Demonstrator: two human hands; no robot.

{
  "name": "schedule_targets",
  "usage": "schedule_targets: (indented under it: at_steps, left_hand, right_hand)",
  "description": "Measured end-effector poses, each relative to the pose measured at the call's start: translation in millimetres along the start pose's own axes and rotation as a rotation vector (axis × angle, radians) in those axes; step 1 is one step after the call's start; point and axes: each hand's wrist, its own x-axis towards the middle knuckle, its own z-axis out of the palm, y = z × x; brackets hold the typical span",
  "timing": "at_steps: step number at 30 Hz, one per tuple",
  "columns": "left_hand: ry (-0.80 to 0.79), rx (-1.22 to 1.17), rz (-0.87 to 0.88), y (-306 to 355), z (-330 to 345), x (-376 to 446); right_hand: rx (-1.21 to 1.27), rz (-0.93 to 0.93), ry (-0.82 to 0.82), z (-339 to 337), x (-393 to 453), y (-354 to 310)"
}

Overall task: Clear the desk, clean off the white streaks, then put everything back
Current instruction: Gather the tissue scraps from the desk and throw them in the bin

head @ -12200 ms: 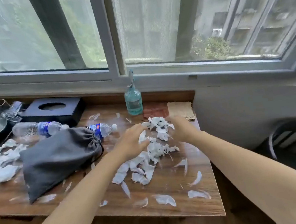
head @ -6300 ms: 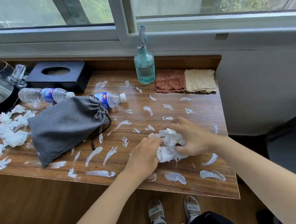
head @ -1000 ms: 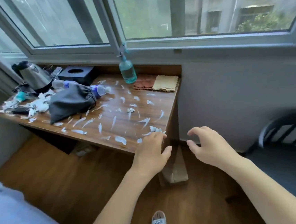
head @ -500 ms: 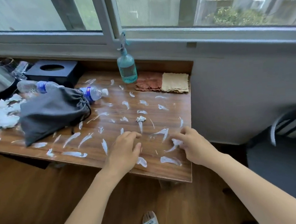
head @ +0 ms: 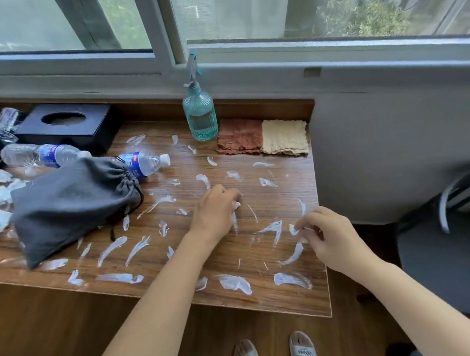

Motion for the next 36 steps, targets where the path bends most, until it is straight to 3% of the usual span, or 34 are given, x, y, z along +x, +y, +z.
schedule_targets:
  at_steps: [7, 13, 17, 21, 27, 32, 36]
  left_hand:
    - [-0.012, 0.056, 0.009, -2, -12, 1]
    - [0.203, -0.221, -0.278, -20, -41, -42]
    - [0.331, -0.535, -0.457, -14, -51, -93]
    - [0.394, -0.872, -0.571, 23, -30, -130]
    - [0.498, -1.195, -0.695, 38, -19, -143]
    - [0.472, -1.315, -0.643, 4, -36, -151]
    - [0.299, -1.414, -0.564, -47, -50, -161]
  right_hand:
    - [0.038, -0.051, 0.045, -6, 28, -4]
    - [0.127, -0.066, -0.069, -5, 58, -22]
    - [0.218, -0.068, -0.136, 10, 73, -39]
    - [0.423, -0.046, -0.217, 37, 68, -68]
    - [0.547, -0.175, -0.335, 66, 57, -113]
    - [0.535, -0.277, -0.33, 85, 57, -135]
    - [0.522, -0.251, -0.201, 112, 61, -158]
